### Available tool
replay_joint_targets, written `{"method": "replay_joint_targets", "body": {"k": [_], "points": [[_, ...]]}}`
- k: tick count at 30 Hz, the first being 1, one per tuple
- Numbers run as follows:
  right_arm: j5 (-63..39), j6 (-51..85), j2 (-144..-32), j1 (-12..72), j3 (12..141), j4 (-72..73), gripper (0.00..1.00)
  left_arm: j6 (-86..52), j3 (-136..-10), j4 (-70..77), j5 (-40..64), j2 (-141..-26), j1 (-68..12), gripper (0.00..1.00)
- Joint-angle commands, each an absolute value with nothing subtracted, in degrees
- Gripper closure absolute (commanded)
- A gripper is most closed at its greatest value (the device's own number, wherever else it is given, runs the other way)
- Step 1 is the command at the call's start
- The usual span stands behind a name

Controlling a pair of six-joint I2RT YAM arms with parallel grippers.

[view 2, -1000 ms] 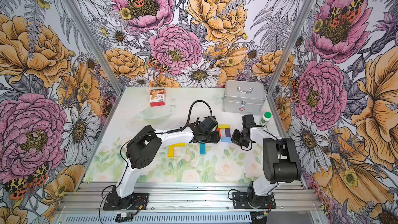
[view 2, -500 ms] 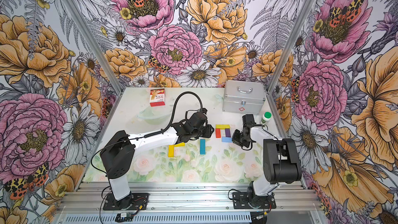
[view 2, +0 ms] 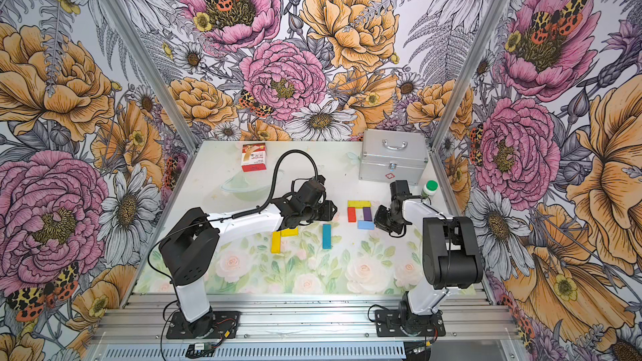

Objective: Assemble the letter p with building blocks
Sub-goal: Assemble the building block at the center of the board.

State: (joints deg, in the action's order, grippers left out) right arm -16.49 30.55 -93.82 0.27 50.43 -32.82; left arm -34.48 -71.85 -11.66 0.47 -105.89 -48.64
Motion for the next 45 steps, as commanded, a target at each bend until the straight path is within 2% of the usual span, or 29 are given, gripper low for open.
{"method": "replay_joint_targets", "body": {"k": [1,45], "points": [[-15.39,29.97,-94.65,-0.11,51.46,-32.96,0.86,-33.88,-71.00,-10.06,1.67,-102.52,-47.42,0.62],[-16.12,30.23,-99.78,1.93,55.60,-32.78,0.86,-34.33,-71.83,-10.27,4.19,-106.94,-46.31,0.62]]}}
